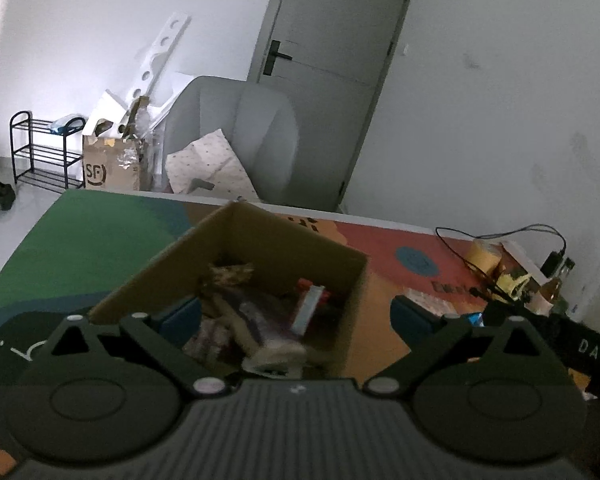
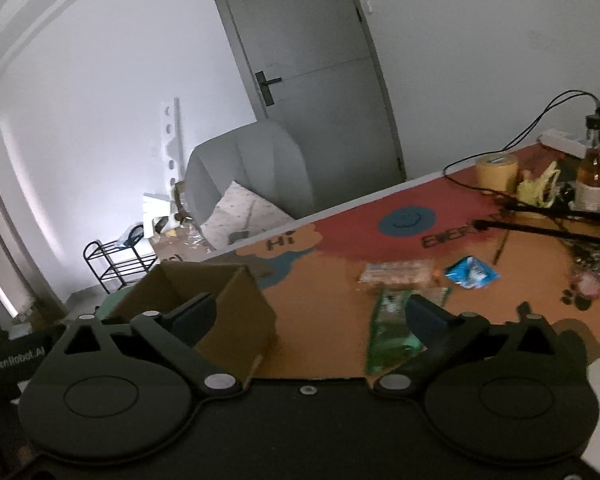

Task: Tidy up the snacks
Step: 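Move both open grippers back toward the green packet and blue packet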

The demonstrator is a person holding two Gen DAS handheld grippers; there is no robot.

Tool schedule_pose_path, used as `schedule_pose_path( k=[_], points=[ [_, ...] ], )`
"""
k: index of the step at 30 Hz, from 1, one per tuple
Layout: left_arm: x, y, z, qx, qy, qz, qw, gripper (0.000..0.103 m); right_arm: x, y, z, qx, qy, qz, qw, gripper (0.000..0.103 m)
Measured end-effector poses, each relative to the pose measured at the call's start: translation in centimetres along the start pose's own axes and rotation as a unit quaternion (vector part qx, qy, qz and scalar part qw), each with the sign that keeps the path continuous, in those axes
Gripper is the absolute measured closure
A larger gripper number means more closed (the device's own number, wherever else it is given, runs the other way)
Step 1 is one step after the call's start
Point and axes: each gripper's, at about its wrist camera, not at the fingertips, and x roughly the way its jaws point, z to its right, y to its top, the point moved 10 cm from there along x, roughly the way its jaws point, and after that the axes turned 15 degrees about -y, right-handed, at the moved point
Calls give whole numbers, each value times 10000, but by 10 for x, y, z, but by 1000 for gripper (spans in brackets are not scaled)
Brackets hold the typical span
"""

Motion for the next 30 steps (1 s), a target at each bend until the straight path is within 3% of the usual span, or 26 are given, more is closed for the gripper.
schedule_pose_path(
  k=[9, 20, 24, 30],
  points=[
    [16, -12, 26, 35, -209, -204, 9996, 0, -2, -5, 35, 178, -79, -74, 9998, 0],
    [32, -16, 68, 211, -803, -165, 9964, 0, -5, -8, 75, 440, -328, 180, 9983, 0],
    [35, -16, 75, 240, -831, -37, 9962, 0, -5, -11, 93, 614, -368, 213, 9972, 0],
    [45, -22, 90, 362, -907, -164, 9951, 0, -3, -18, 112, 781, -368, 286, 9959, 0]
  ],
)
